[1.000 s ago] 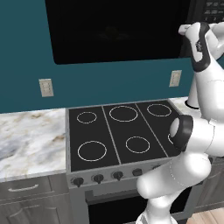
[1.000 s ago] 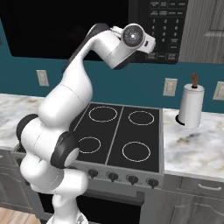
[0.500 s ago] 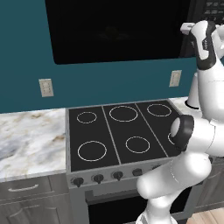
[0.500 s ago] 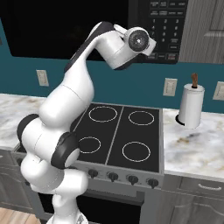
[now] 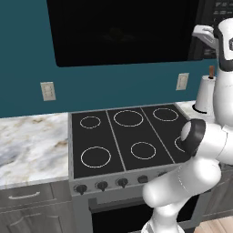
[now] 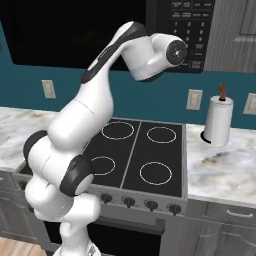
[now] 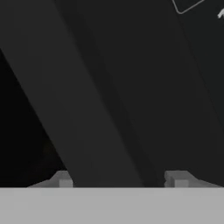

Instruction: Retrieve the reheated potato from the microwave, then place the potato, cheese, and condiment on the cutting board.

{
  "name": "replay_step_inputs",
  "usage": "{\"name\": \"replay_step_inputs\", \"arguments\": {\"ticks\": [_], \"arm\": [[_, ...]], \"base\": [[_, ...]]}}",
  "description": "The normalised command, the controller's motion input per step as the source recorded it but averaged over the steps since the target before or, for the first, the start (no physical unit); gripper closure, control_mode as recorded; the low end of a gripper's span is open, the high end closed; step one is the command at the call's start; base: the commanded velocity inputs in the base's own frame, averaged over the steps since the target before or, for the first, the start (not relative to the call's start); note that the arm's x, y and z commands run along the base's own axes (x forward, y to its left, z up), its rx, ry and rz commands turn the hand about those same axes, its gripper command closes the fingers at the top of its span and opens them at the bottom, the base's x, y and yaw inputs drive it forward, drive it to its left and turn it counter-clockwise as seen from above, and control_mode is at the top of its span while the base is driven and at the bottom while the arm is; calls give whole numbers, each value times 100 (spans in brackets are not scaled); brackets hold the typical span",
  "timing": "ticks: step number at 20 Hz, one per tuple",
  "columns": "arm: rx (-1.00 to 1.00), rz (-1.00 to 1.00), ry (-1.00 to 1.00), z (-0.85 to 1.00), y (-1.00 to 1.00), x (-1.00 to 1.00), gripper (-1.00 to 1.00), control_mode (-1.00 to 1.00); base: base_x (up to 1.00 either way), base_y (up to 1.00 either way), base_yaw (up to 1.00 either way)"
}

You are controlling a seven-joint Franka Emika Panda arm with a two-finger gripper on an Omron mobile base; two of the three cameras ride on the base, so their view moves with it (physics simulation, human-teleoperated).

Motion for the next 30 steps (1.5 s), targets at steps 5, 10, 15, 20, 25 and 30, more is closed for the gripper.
{"name": "replay_step_inputs", "arguments": {"ticks": [5, 10, 15, 20, 25, 30], "arm": [[0, 0, 0, -1, 41, -45, 100, -100], [0, -5, -1, 0, 33, -64, 100, -100], [0, -17, -1, 0, 27, -79, 100, -100], [2, -20, 0, 6, 15, -75, 100, -100], [0, -19, 0, 9, 13, -72, 100, -100], [0, -15, 0, 16, 12, -67, 100, -100]], "base": [[0, 0, 0], [0, 0, 0], [0, 0, 0], [0, 0, 0], [0, 0, 0], [0, 0, 0]]}}
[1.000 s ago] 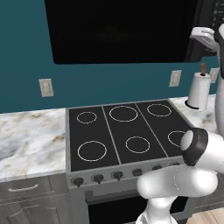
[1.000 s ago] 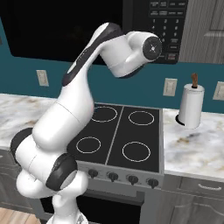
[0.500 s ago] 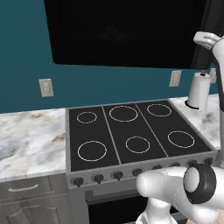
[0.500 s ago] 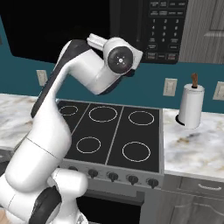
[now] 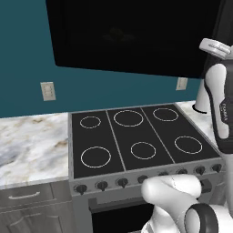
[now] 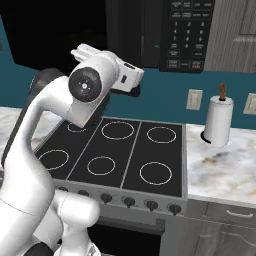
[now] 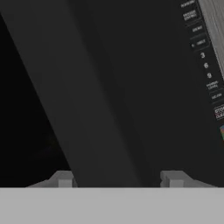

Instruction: Retrieve the reheated potato from the microwave, then place the potato, cheese, and condiment on the cutting board.

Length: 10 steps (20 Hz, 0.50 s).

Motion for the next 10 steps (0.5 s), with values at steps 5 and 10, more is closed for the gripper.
{"name": "replay_step_inputs", "arguments": {"ticks": [5, 10], "arm": [[0, -17, 2, 20, 13, -62, 100, -100], [0, -17, 6, 23, 16, -60, 100, -100]], "base": [[0, 0, 0], [0, 0, 0]]}}
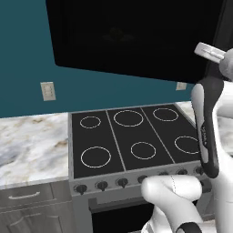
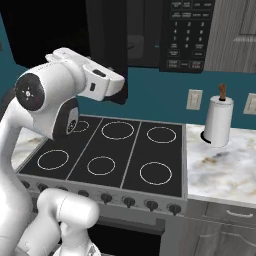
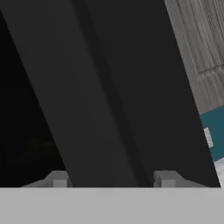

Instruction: Retrieve the reheated potato from the microwave, then place the potato, cheese, and condiment on the cutting board.

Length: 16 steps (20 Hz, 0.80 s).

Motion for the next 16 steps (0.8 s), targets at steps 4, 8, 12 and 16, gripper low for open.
{"name": "replay_step_inputs", "arguments": {"ticks": [4, 8, 12, 16], "arm": [[0, -15, 11, 24, 16, -62, 100, -100], [0, -15, 13, 22, 17, -62, 100, -100], [0, -13, 12, 19, 19, -67, 100, -100], [0, -10, 7, 15, 21, -70, 100, -100]], "base": [[0, 0, 0], [0, 0, 0], [0, 0, 0], [0, 0, 0]]}}
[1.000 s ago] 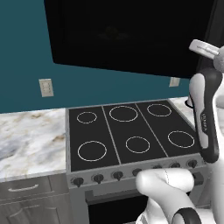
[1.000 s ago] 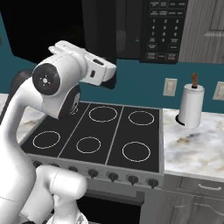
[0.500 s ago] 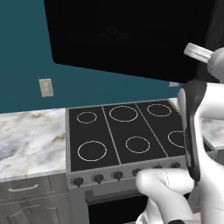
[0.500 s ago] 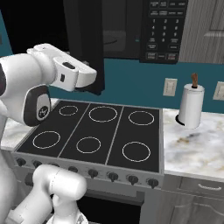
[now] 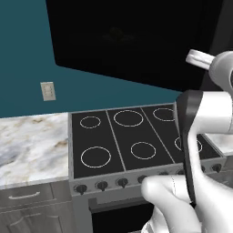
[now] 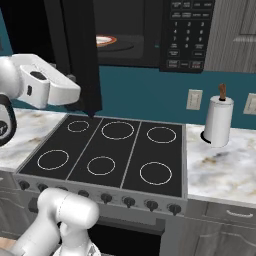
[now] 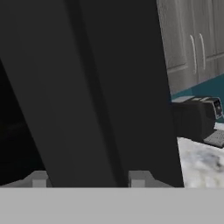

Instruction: Retrieve the reheated potato from the microwave, then place the potato, cheese, and condiment on the cutting board.

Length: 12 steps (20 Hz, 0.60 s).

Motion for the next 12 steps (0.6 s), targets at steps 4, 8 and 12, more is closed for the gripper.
{"name": "replay_step_inputs", "arguments": {"ticks": [4, 8, 12], "arm": [[0, -9, 1, 7, 29, -72, 100, -100], [1, -7, 0, 2, 34, -67, 100, -100], [2, -1, 0, 6, 38, -56, 100, -100]], "base": [[0, 0, 0], [0, 0, 0], [0, 0, 0]]}}
